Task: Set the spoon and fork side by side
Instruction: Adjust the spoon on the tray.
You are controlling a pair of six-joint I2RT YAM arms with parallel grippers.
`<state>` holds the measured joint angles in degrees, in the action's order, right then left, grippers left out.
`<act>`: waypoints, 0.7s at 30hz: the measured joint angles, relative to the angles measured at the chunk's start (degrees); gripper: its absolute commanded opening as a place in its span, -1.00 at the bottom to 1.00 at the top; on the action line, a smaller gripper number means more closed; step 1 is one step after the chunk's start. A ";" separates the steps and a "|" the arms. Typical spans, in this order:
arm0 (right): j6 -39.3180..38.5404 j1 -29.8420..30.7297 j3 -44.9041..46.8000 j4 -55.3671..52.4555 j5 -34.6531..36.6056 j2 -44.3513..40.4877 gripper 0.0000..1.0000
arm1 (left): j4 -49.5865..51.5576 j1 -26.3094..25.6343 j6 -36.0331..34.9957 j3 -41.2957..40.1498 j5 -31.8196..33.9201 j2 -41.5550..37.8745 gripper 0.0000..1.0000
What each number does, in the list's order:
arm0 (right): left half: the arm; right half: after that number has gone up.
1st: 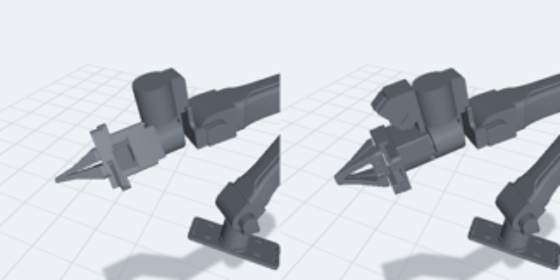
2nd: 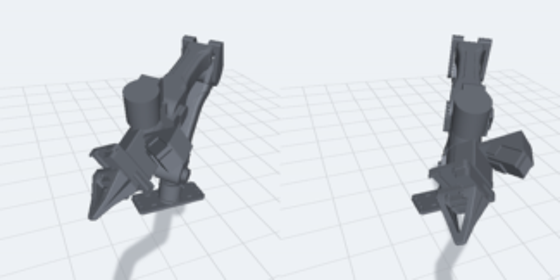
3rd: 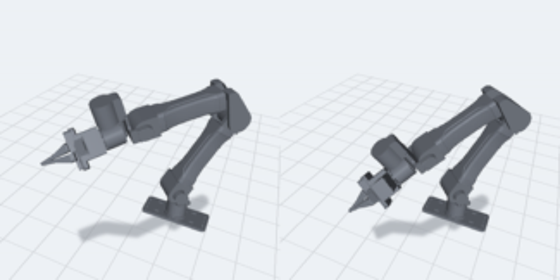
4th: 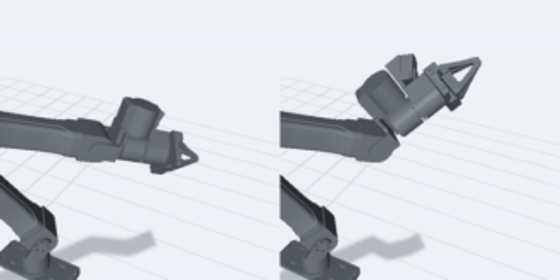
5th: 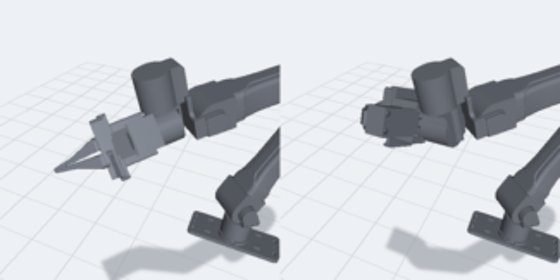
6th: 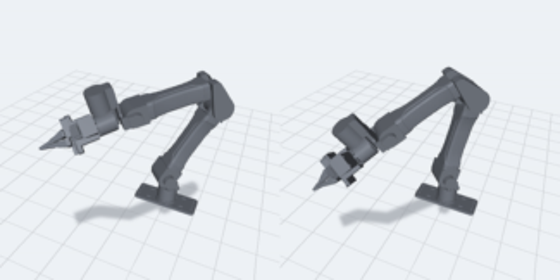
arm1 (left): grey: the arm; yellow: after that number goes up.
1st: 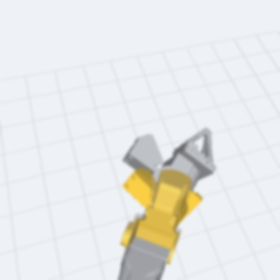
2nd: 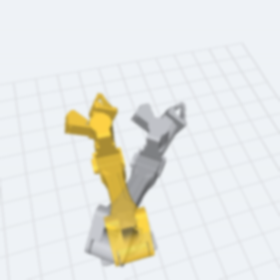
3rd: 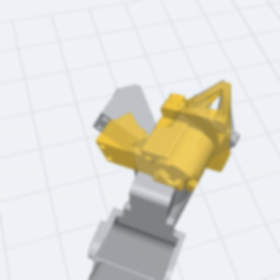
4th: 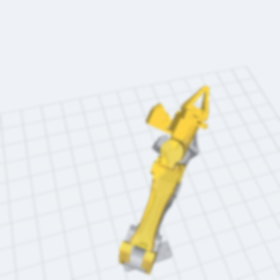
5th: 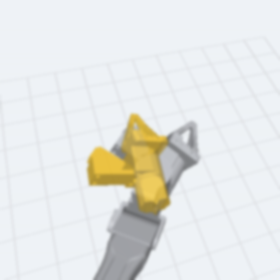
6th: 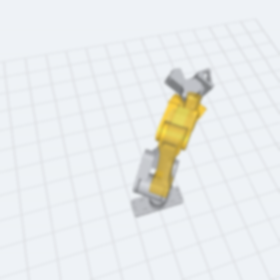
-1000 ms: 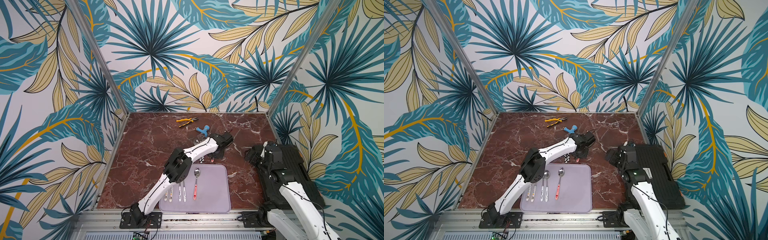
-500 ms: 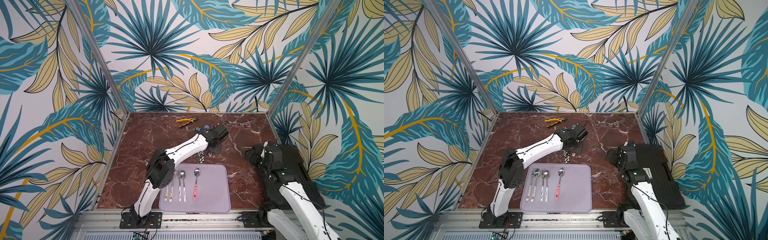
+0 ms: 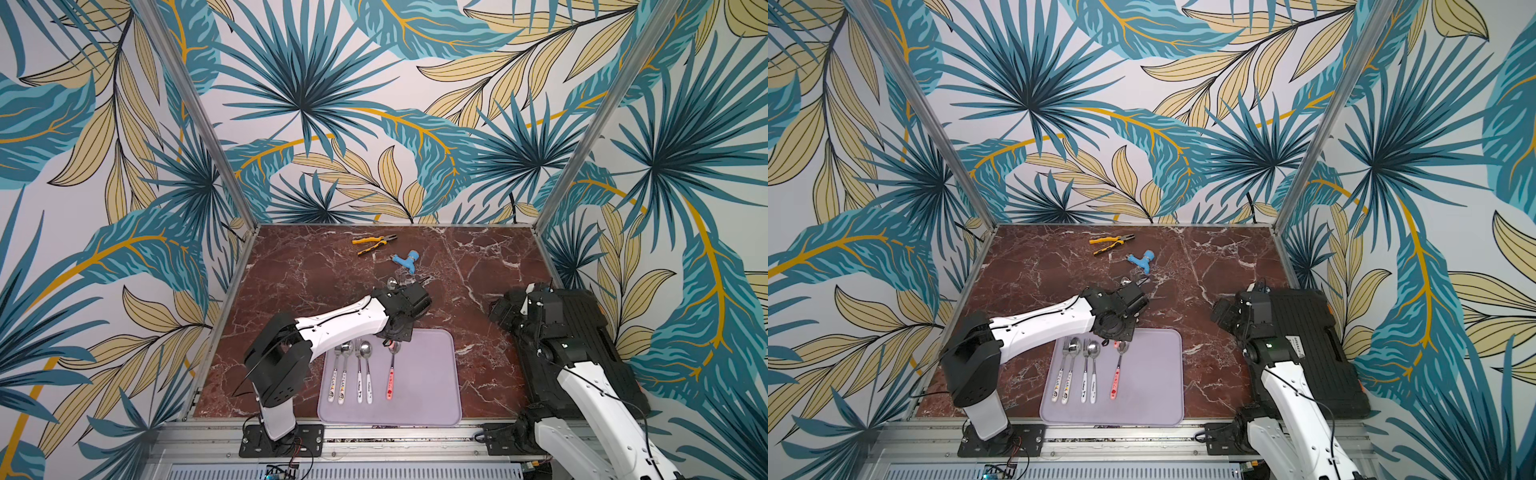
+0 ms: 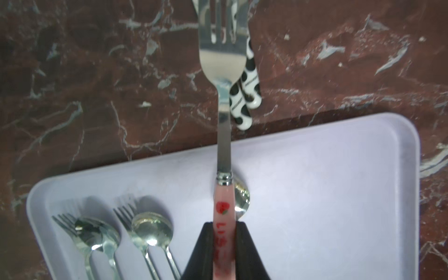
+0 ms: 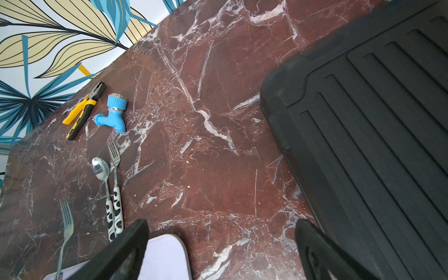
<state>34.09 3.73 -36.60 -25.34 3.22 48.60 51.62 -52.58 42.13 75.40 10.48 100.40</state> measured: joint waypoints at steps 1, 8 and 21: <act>0.00 0.00 0.00 0.02 0.00 0.04 0.99 | 0.02 -0.35 0.85 -1.77 0.00 -1.31 -1.00; 0.00 0.00 -0.02 0.00 0.02 0.17 0.99 | -0.02 -2.73 5.88 -10.08 -0.28 -7.30 -1.00; -0.02 0.00 0.00 0.00 0.02 0.24 0.99 | -3.17 -6.10 11.80 -16.59 -3.45 -8.22 -1.00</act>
<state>34.06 3.73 -36.60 -25.34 3.25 48.84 48.45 -58.67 53.93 58.81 7.03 92.18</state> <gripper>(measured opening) 0.994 0.165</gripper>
